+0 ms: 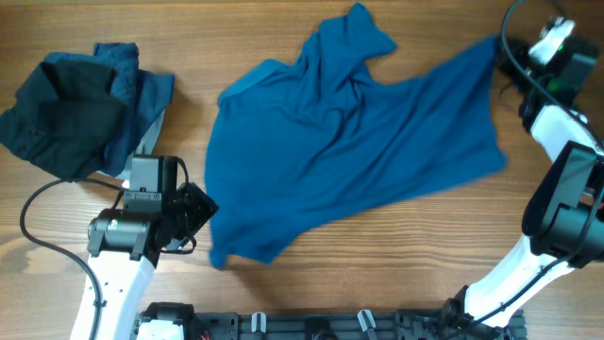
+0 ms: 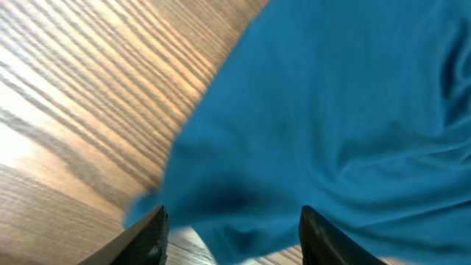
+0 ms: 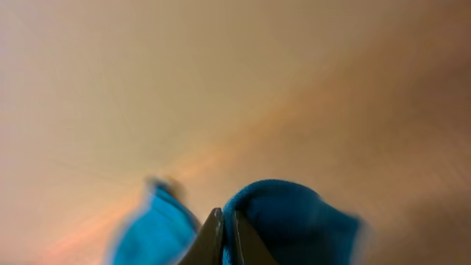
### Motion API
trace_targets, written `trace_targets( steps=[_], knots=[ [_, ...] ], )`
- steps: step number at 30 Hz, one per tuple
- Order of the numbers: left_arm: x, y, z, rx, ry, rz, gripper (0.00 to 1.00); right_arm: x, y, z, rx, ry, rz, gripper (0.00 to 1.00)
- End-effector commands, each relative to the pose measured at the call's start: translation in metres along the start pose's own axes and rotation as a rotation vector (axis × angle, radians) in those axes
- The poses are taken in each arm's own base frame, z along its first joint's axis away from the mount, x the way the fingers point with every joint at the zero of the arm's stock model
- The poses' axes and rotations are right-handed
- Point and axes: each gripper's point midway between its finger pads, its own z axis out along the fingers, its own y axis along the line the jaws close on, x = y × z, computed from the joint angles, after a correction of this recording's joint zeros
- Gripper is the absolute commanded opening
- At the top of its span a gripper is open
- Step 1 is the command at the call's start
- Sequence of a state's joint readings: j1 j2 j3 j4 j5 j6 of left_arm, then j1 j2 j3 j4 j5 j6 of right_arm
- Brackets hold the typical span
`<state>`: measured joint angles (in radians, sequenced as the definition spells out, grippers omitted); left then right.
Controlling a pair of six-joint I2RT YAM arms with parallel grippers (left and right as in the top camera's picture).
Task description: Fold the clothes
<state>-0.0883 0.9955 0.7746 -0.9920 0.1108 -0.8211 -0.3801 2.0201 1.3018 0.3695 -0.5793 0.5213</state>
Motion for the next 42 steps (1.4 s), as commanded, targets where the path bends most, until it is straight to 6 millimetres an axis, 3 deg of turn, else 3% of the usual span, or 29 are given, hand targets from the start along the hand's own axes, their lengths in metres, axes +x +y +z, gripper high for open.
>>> trace_targets(
  steps=[1, 2, 3, 5, 8, 11, 14, 18, 19, 21, 22, 23, 26, 29, 32, 34, 36, 39, 42],
  knots=[
    [0.0, -0.008, -0.001, 0.045, 0.009, -0.006, 0.56, -0.024, 0.032, 0.0, -0.12, -0.022, -0.03, 0.14],
    [0.0, -0.008, -0.001, 0.047, 0.008, -0.005, 0.56, -0.02, 0.024, 0.001, -0.089, -0.012, -0.013, 0.72],
    [0.0, -0.008, -0.001, 0.047, 0.008, -0.005, 0.57, -0.016, 0.017, 0.0, -0.06, 0.006, 0.003, 0.86],
    [0.0, -0.008, -0.001, 0.047, 0.007, -0.005, 0.6, 0.0, -0.004, -0.005, 0.002, 0.073, 0.042, 0.99],
    [-0.001, -0.01, -0.001, 0.053, 0.002, 0.001, 0.64, 0.036, -0.043, -0.025, 0.131, 0.224, 0.17, 1.0],
    [-0.002, -0.011, -0.001, 0.058, -0.002, 0.005, 0.65, 0.078, -0.08, -0.057, 0.31, 0.372, 0.345, 0.88],
    [-0.005, -0.014, -0.002, 0.071, -0.011, 0.012, 0.66, 0.113, -0.111, -0.085, 0.546, 0.465, 0.387, 0.85],
    [-0.005, -0.017, -0.002, 0.086, -0.011, 0.036, 0.67, 0.147, -0.102, -0.076, 0.534, 0.526, 0.307, 0.86],
    [-0.005, -0.017, -0.002, 0.086, -0.01, 0.037, 0.67, 0.152, -0.097, -0.073, 0.525, 0.535, 0.294, 0.82],
    [-0.004, -0.017, -0.002, 0.086, -0.006, 0.036, 0.68, 0.157, -0.094, -0.07, 0.54, 0.548, 0.275, 0.64],
    [-0.003, -0.017, -0.002, 0.089, -0.003, 0.036, 0.68, 0.161, -0.097, -0.074, 0.579, 0.56, 0.273, 0.25],
    [-0.002, -0.018, -0.002, 0.093, 0.003, 0.036, 0.68, 0.163, -0.105, -0.086, 0.669, 0.563, 0.322, 0.04],
    [0.001, -0.021, -0.002, 0.107, 0.02, 0.037, 0.68, 0.145, -0.119, -0.118, 0.815, 0.513, 0.398, 0.04],
    [0.0, -0.022, -0.002, 0.112, 0.017, 0.038, 0.68, 0.088, -0.112, -0.157, 0.82, 0.382, 0.388, 0.05],
    [0.001, -0.025, -0.003, 0.128, 0.024, 0.077, 0.69, 0.06, -0.126, -0.202, 0.967, 0.282, 0.386, 0.05],
    [0.005, -0.026, -0.002, 0.131, 0.034, 0.102, 0.71, 0.067, -0.134, -0.216, 1.04, 0.279, 0.431, 0.04],
    [0.013, -0.028, -0.002, 0.133, 0.053, 0.151, 0.73, 0.079, -0.134, -0.213, 1.026, 0.315, 0.452, 0.05],
    [0.043, -0.042, -0.002, 0.187, 0.144, 0.356, 0.77, 0.092, -0.131, -0.214, 1.022, 0.362, 0.473, 0.07],
    [0.091, -0.054, 0.007, 0.209, 0.264, 0.652, 0.78, 0.097, -0.129, -0.216, 1.025, 0.387, 0.479, 0.36]
  ],
)
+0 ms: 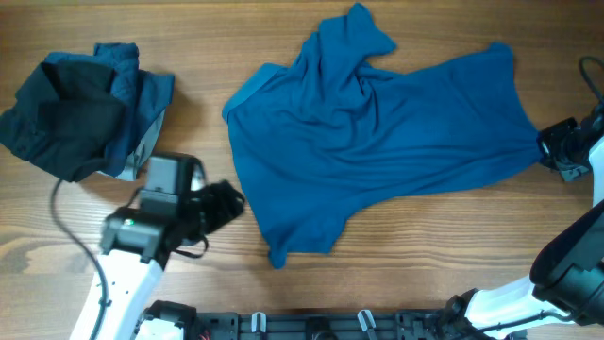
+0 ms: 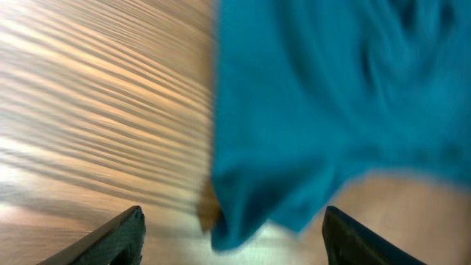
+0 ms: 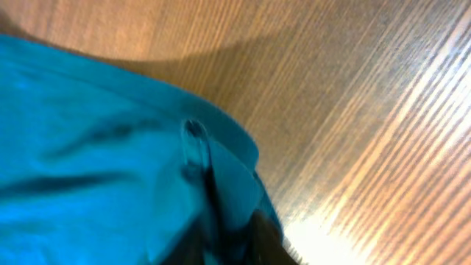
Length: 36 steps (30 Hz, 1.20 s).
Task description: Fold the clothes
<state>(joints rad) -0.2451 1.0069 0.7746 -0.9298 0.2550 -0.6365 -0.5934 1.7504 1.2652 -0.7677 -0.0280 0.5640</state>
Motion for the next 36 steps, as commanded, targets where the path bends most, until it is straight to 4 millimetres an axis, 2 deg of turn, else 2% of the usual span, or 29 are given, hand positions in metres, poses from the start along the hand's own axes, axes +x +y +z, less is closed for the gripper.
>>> trace_targets(
  steps=[1, 2, 4, 7, 9, 11, 14, 16, 18, 19, 21, 22, 23, 24, 26, 28, 32, 36],
  knots=[
    [0.052, -0.035, 0.022, 0.067, 0.183, 0.404, 0.78, 0.008, -0.005, 0.005, 0.03, 0.03, 0.008, 0.58],
    [0.064, -0.047, 0.032, 0.08, 0.206, 0.508, 0.78, 0.01, -0.005, 0.005, 0.027, 0.041, 0.009, 0.7],
    [0.076, -0.065, 0.053, 0.068, 0.189, 0.639, 0.79, 0.015, -0.003, 0.005, 0.011, 0.064, 0.006, 0.75],
    [0.09, -0.083, 0.087, 0.026, 0.14, 0.812, 0.8, 0.021, 0.004, 0.004, -0.033, 0.099, -0.05, 0.77],
    [0.097, -0.074, 0.108, -0.064, 0.14, 0.864, 0.8, 0.026, 0.007, 0.004, -0.057, 0.121, -0.066, 0.78],
    [0.101, -0.054, 0.119, -0.165, 0.176, 0.821, 0.73, 0.029, 0.009, 0.003, -0.067, 0.134, -0.075, 0.8],
    [0.104, -0.036, 0.115, -0.235, 0.215, 0.74, 0.7, 0.031, 0.009, 0.003, -0.073, 0.144, -0.09, 0.81],
    [0.105, -0.036, 0.109, -0.235, 0.214, 0.683, 0.7, 0.031, 0.009, 0.003, -0.073, 0.144, -0.089, 0.81],
    [0.102, -0.044, 0.098, -0.203, 0.185, 0.65, 0.69, 0.031, 0.009, 0.003, -0.073, 0.144, -0.089, 0.81],
    [0.099, -0.055, 0.089, -0.16, 0.158, 0.649, 0.68, 0.031, 0.009, 0.003, -0.073, 0.144, -0.089, 0.81],
    [0.091, -0.072, 0.066, -0.099, 0.095, 0.637, 0.75, 0.031, 0.009, 0.003, -0.073, 0.144, -0.09, 0.82],
    [0.083, -0.073, 0.056, -0.101, 0.05, 0.597, 0.77, 0.031, 0.009, 0.003, -0.073, 0.144, -0.09, 0.82],
    [0.077, -0.07, 0.046, -0.108, 0.011, 0.551, 0.79, 0.031, 0.009, 0.003, -0.073, 0.144, -0.09, 0.82],
    [0.069, -0.059, 0.035, -0.139, -0.026, 0.467, 0.83, 0.031, 0.009, 0.003, -0.073, 0.144, -0.09, 0.82],
    [0.061, -0.03, 0.024, -0.219, -0.023, 0.285, 0.83, 0.031, 0.01, 0.003, -0.074, 0.145, -0.089, 0.82],
    [0.063, -0.021, 0.03, -0.236, 0.015, 0.232, 0.81, 0.031, 0.01, 0.003, -0.077, 0.147, -0.089, 0.82],
    [0.069, 0.007, 0.063, -0.301, 0.107, 0.113, 0.73, 0.035, 0.012, 0.002, -0.09, 0.162, -0.087, 0.82],
    [0.065, 0.008, 0.09, -0.304, 0.159, 0.049, 0.67, 0.036, 0.011, 0.002, -0.088, 0.166, -0.087, 0.82]
  ],
)
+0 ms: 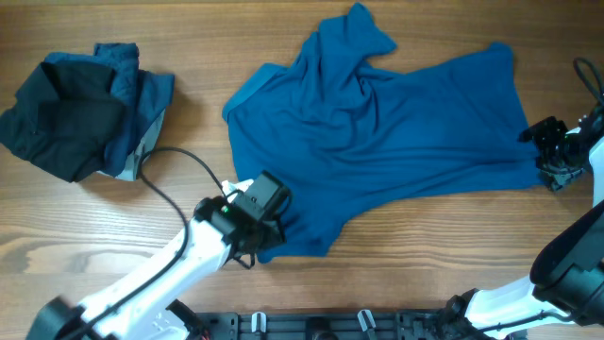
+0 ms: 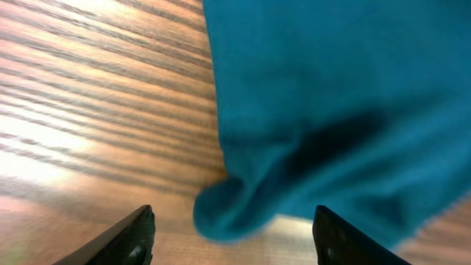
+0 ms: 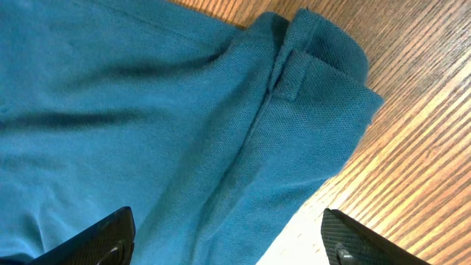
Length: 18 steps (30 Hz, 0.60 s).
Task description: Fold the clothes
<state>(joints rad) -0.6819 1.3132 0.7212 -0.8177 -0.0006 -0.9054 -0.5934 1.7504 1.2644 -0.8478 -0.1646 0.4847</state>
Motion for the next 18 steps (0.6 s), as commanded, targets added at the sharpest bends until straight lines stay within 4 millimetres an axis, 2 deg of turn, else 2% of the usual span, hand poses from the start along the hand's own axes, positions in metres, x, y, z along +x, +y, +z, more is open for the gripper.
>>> trace_targets(
  steps=[1, 4, 6, 7, 8, 10, 12, 15, 16, 18],
  knots=[
    [0.005, -0.004, 0.022, 0.008, 0.093, -0.067, 0.65, 0.006, 0.002, 0.005, -0.009, 0.031, -0.015, 0.81],
    [0.012, -0.007, 0.043, -0.012, 0.161, -0.063, 0.53, 0.006, 0.002, 0.005, -0.008, 0.032, -0.014, 0.82],
    [0.015, -0.005, 0.049, -0.021, 0.191, -0.076, 0.33, 0.006, 0.002, 0.005, -0.008, 0.031, -0.014, 0.82],
    [0.014, -0.004, 0.049, -0.023, 0.195, -0.083, 0.15, 0.006, 0.002, 0.005, -0.008, 0.031, -0.014, 0.82],
    [0.012, -0.001, 0.047, -0.024, 0.197, -0.099, 0.04, 0.006, 0.002, 0.005, -0.009, 0.031, -0.014, 0.82],
    [0.008, 0.003, 0.042, -0.023, 0.193, -0.123, 0.04, 0.006, 0.002, 0.005, -0.008, 0.03, -0.015, 0.81],
    [-0.002, 0.009, 0.028, -0.001, 0.164, -0.17, 0.04, 0.005, 0.002, 0.005, -0.011, 0.025, -0.013, 0.81],
    [-0.034, 0.032, -0.007, 0.052, 0.028, -0.236, 0.04, 0.002, -0.001, 0.007, 0.008, 0.007, -0.014, 0.78],
    [-0.039, 0.037, -0.015, 0.064, -0.001, -0.259, 0.04, 0.001, -0.003, 0.007, 0.02, 0.004, -0.014, 0.75],
    [-0.05, 0.051, -0.036, 0.102, -0.066, -0.297, 0.04, 0.003, -0.005, 0.009, 0.026, 0.012, -0.014, 0.61]
  ],
)
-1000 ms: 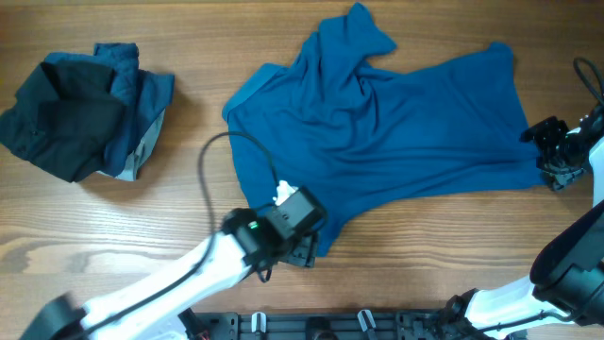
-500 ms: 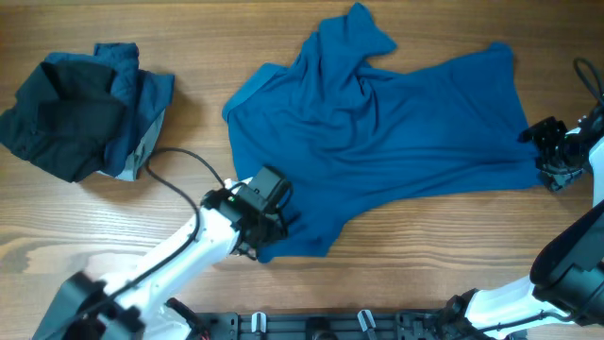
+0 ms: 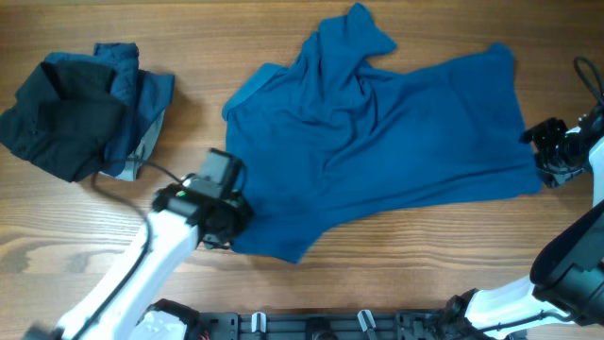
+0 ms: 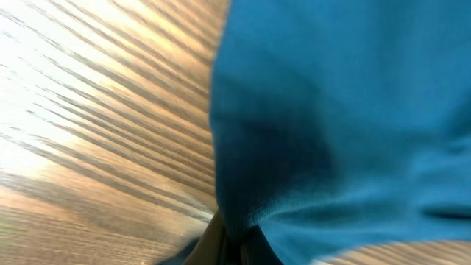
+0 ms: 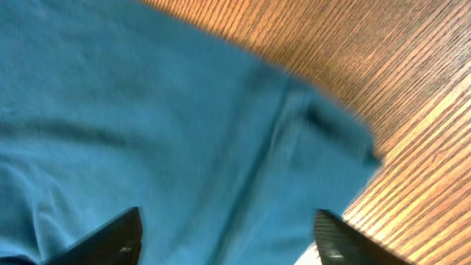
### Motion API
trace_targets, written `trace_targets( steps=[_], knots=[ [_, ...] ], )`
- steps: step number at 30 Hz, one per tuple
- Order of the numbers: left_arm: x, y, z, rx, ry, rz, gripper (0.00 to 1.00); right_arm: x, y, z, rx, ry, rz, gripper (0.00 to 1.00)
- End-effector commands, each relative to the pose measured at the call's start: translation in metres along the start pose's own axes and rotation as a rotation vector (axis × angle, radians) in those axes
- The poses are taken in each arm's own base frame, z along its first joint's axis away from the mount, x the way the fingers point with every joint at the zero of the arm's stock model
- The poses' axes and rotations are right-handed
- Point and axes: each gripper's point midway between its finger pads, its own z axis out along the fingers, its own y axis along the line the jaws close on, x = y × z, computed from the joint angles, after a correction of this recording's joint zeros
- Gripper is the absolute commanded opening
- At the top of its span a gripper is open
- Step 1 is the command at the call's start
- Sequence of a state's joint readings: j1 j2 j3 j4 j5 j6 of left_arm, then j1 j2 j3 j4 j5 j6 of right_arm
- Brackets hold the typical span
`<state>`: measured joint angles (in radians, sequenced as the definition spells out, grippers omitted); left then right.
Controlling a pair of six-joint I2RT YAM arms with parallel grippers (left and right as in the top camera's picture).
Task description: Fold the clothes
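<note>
A blue shirt (image 3: pixel 377 132) lies crumpled and spread across the middle of the wooden table (image 3: pixel 425 264). My left gripper (image 3: pixel 229 215) is at its lower-left corner and shut on a pinch of the blue cloth (image 4: pixel 331 110), with the jaws (image 4: pixel 232 246) closed together in the left wrist view. My right gripper (image 3: pixel 545 161) sits at the shirt's lower-right corner, open. Its fingers (image 5: pixel 121 232) stand wide apart over the cloth (image 5: pixel 147 110), holding nothing.
A pile of dark and blue clothes (image 3: pixel 75 109) lies at the far left. A black rail (image 3: pixel 311 326) runs along the front edge. Cables (image 3: pixel 590 80) hang at the right edge, beside the right arm.
My left gripper was open over the shirt's lower corner; now it is shut on the cloth and farther left, and the shirt's lower-left edge has shifted left with it. The right gripper stays open.
First my right gripper held the shirt's corner at the back right while the left stood open near the front-left. Then the right held that corner lower at the right edge, the shirt drawn rightward. Later the right was open. Now the left grips the lower-left corner.
</note>
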<state>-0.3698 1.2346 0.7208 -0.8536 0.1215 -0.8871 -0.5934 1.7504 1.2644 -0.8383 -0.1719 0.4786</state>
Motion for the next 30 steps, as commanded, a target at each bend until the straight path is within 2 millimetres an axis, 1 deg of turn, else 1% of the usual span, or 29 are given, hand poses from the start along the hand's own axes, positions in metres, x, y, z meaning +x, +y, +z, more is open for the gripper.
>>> trace_targets(
  steps=[1, 4, 5, 6, 8, 12, 14, 16, 17, 19, 20, 21, 22, 25, 30],
  knots=[
    [-0.019, 0.017, -0.026, 0.033, -0.098, -0.02, 0.04, 0.005, -0.008, 0.011, 0.044, 0.024, -0.006, 0.57],
    [-0.024, 0.021, -0.032, 0.04, -0.122, -0.045, 0.04, 0.011, -0.018, 0.017, 0.084, 0.043, 0.002, 0.56],
    [-0.024, 0.021, -0.032, 0.041, -0.123, -0.045, 0.04, 0.016, -0.019, 0.02, 0.081, 0.058, 0.004, 0.54],
    [-0.024, 0.021, -0.031, 0.042, -0.124, -0.045, 0.04, 0.021, -0.022, 0.025, 0.086, 0.071, 0.006, 0.5],
    [-0.025, 0.02, -0.032, 0.043, -0.125, -0.045, 0.04, 0.027, -0.028, 0.035, 0.091, 0.074, 0.008, 0.49],
    [-0.025, 0.02, -0.032, 0.044, -0.126, -0.044, 0.04, 0.047, -0.043, 0.054, 0.109, 0.1, 0.062, 0.5],
    [-0.025, 0.02, -0.032, 0.043, -0.125, -0.044, 0.04, 0.047, -0.044, 0.059, 0.102, 0.084, 0.063, 0.49],
    [-0.025, 0.02, -0.032, 0.044, -0.125, -0.044, 0.04, 0.043, -0.043, 0.06, 0.099, 0.066, 0.059, 0.46],
    [-0.025, 0.02, -0.032, 0.044, -0.125, -0.044, 0.04, 0.041, -0.046, 0.059, 0.116, 0.056, 0.06, 0.41],
    [-0.025, 0.02, -0.032, 0.044, -0.125, -0.044, 0.04, 0.039, -0.052, 0.059, 0.151, 0.04, 0.073, 0.4],
    [-0.025, 0.02, -0.032, 0.044, -0.125, -0.044, 0.04, 0.037, -0.056, 0.058, 0.175, 0.028, 0.083, 0.45],
    [-0.025, 0.02, -0.032, 0.044, -0.125, -0.044, 0.04, 0.034, -0.06, 0.058, 0.195, 0.011, 0.084, 0.59],
    [-0.025, 0.02, -0.032, 0.044, -0.125, -0.044, 0.04, 0.03, -0.061, 0.057, 0.207, -0.009, 0.081, 0.67],
    [-0.025, 0.02, -0.032, 0.044, -0.125, -0.044, 0.04, 0.026, -0.06, 0.058, 0.204, -0.026, 0.079, 0.66],
    [-0.025, 0.02, -0.032, 0.044, -0.125, -0.044, 0.04, 0.023, -0.059, 0.058, 0.201, -0.038, 0.071, 0.51]
  ],
)
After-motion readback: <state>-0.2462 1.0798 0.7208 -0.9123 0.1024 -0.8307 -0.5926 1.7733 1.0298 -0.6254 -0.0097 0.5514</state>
